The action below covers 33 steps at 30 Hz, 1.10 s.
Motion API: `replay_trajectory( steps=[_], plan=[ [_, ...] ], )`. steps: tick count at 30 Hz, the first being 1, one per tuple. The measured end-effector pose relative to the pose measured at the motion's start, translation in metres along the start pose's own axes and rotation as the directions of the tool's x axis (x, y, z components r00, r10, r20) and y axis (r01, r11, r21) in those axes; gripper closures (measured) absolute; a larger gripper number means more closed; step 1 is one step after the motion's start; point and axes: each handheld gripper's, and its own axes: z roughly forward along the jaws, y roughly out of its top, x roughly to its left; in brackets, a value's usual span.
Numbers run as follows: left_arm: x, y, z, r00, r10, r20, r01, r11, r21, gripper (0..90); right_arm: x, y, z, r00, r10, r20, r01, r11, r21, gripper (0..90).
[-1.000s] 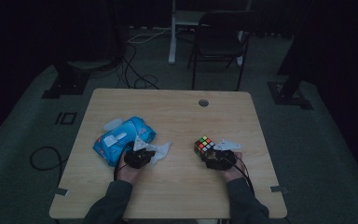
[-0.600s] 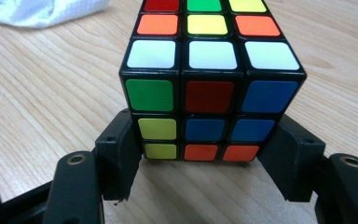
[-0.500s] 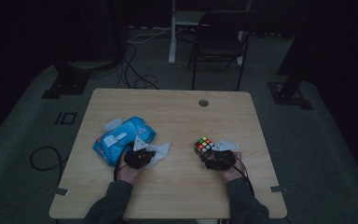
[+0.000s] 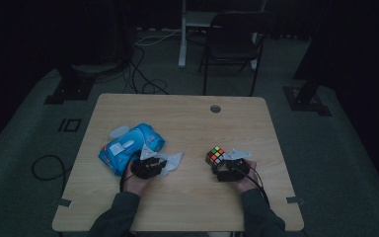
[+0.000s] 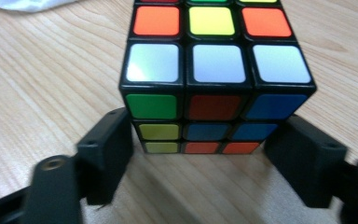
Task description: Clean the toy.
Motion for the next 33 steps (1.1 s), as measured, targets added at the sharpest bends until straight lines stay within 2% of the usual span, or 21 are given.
replay_trajectory(
  steps=[2, 5, 9, 13, 22, 29, 33],
  plan=[
    [0.000, 0.000, -0.002, 1.0000, 0.000, -0.003, 0.000, 1.0000, -0.005, 60.6, 0.000, 0.000, 0.000, 0.9999, 0.006, -0.011, -0.006, 1.000, 0.001, 14.6],
    [0.000, 0.000, -0.007, 1.0000, -0.008, -0.002, 0.008, 0.9997, -0.021, 56.6, 0.000, 0.000, 0.000, 0.9998, 0.017, -0.007, -0.017, 1.000, 0.002, 11.9],
    [0.002, 0.000, -0.015, 0.9998, -0.020, 0.003, 0.020, 0.9989, -0.042, 52.3, 0.000, 0.001, -0.005, 0.9996, 0.025, 0.009, -0.025, 1.000, -0.019, 11.7],
    [0.004, -0.002, -0.022, 0.9993, -0.037, 0.005, 0.038, 0.9975, -0.060, 49.9, 0.000, 0.002, -0.011, 0.9994, 0.036, 0.002, -0.035, 0.999, -0.040, 11.5],
    [0.007, -0.005, -0.036, 0.9992, -0.039, 0.006, 0.039, 0.9964, -0.075, 49.1, -0.003, -0.001, -0.029, 0.9990, 0.044, 0.000, -0.044, 0.996, -0.083, 11.6],
    [0.005, -0.009, -0.042, 0.9997, -0.023, 0.010, 0.024, 0.9969, -0.075, 49.4, -0.009, -0.007, -0.040, 0.9980, 0.062, 0.012, -0.060, 0.994, -0.090, 11.9],
    [0.004, -0.012, -0.045, 0.9995, -0.030, 0.010, 0.030, 0.9965, -0.078, 49.5, -0.011, -0.010, -0.045, 0.9973, 0.072, 0.015, -0.071, 0.993, -0.097, 11.9]
  ],
)
